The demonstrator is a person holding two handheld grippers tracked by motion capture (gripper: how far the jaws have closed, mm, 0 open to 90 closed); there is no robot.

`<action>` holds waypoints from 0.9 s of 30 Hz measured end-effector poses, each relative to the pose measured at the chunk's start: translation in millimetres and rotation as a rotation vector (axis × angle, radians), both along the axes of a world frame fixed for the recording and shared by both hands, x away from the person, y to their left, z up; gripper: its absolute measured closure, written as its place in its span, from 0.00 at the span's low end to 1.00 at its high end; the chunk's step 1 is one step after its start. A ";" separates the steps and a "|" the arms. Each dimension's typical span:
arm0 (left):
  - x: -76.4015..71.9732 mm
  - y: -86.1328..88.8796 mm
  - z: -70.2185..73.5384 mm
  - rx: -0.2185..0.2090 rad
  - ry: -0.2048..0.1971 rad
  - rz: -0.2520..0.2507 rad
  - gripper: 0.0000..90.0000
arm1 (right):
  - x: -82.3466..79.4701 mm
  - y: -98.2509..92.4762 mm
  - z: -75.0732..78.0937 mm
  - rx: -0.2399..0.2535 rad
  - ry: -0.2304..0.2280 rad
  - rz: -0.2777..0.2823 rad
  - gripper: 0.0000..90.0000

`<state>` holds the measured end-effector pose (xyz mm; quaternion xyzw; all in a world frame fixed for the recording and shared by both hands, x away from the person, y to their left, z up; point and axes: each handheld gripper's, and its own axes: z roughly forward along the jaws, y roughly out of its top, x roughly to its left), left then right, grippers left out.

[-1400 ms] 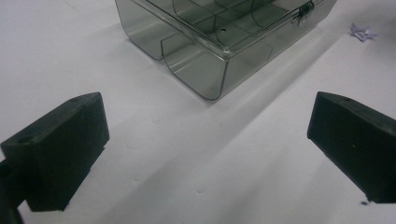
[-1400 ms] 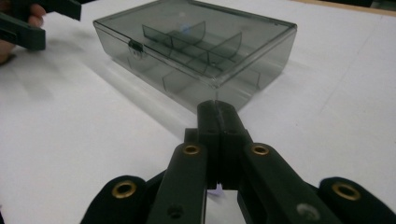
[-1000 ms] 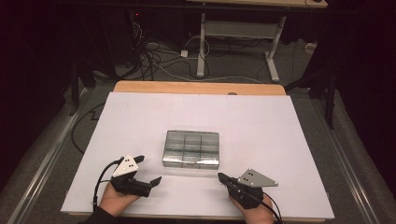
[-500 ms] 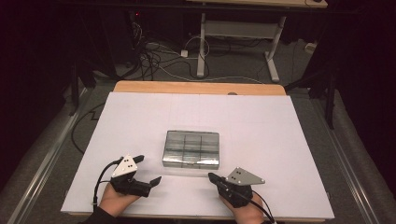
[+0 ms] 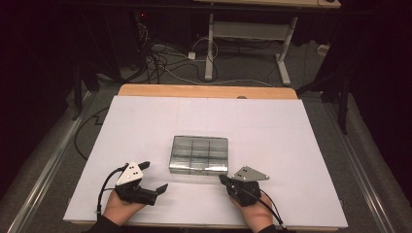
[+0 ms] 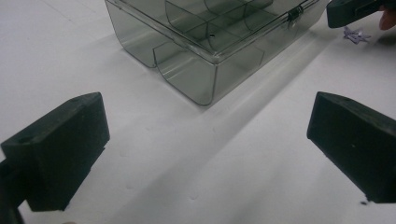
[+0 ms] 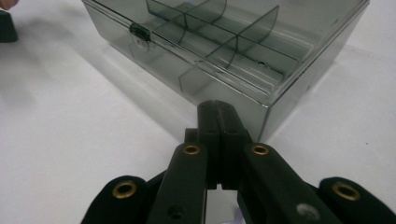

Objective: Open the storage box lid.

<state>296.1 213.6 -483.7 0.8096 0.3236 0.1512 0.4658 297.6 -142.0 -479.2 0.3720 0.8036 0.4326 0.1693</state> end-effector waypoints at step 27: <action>0.0 1.3 0.0 -0.012 0.000 -0.001 0.00 | 8.2 48.9 0.3 0.037 0.062 0.080 1.00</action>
